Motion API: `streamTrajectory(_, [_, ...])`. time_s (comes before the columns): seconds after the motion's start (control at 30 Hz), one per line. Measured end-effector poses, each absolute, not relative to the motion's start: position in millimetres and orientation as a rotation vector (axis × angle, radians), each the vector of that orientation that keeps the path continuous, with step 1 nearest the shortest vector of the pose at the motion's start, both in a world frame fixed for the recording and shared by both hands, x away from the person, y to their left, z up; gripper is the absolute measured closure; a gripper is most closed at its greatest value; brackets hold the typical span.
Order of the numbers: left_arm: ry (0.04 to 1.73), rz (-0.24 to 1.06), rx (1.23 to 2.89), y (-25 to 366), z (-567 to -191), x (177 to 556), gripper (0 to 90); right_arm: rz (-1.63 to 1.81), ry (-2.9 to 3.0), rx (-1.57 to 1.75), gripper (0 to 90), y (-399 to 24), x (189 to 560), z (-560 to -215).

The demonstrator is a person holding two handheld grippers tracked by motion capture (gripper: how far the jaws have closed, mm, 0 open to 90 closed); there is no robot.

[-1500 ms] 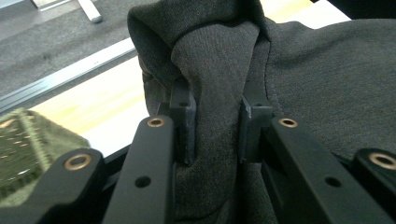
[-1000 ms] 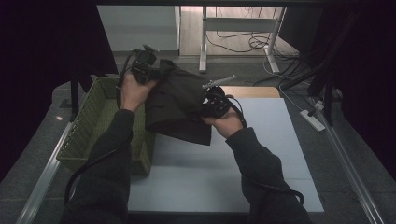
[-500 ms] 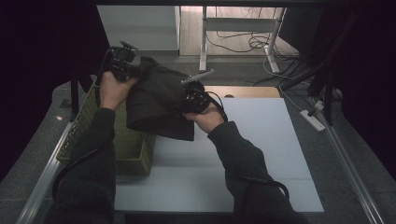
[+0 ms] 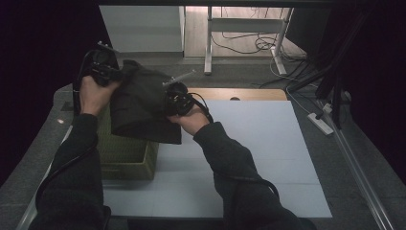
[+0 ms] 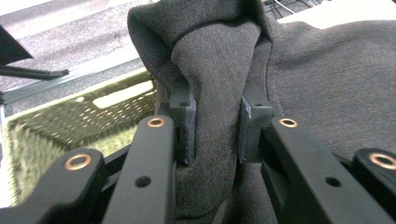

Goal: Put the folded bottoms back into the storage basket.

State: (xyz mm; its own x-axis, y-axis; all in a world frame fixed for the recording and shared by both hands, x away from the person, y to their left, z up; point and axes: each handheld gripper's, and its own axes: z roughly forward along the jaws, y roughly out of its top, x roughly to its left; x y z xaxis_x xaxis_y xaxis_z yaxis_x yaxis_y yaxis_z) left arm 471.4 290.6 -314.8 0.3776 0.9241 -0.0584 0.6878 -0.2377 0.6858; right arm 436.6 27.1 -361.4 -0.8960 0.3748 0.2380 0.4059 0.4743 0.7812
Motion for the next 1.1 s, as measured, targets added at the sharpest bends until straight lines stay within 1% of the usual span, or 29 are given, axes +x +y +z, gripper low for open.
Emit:
streamTrajectory(0.37, [1.449,0.483,2.003,321.9,-325.5,464.6,71.6,-1.402,-2.673,-0.664,74.4,63.0,434.3,-367.6])
streamTrajectory(0.6, [1.484,0.472,1.995,343.3,-342.7,461.9,71.5,-1.372,-2.669,-0.649,74.3,88.5,433.2,-378.0])
streamTrajectory(1.1, [1.540,0.458,1.979,371.7,-377.7,457.3,71.1,-1.314,-2.669,-0.651,74.0,125.3,429.7,-400.8])
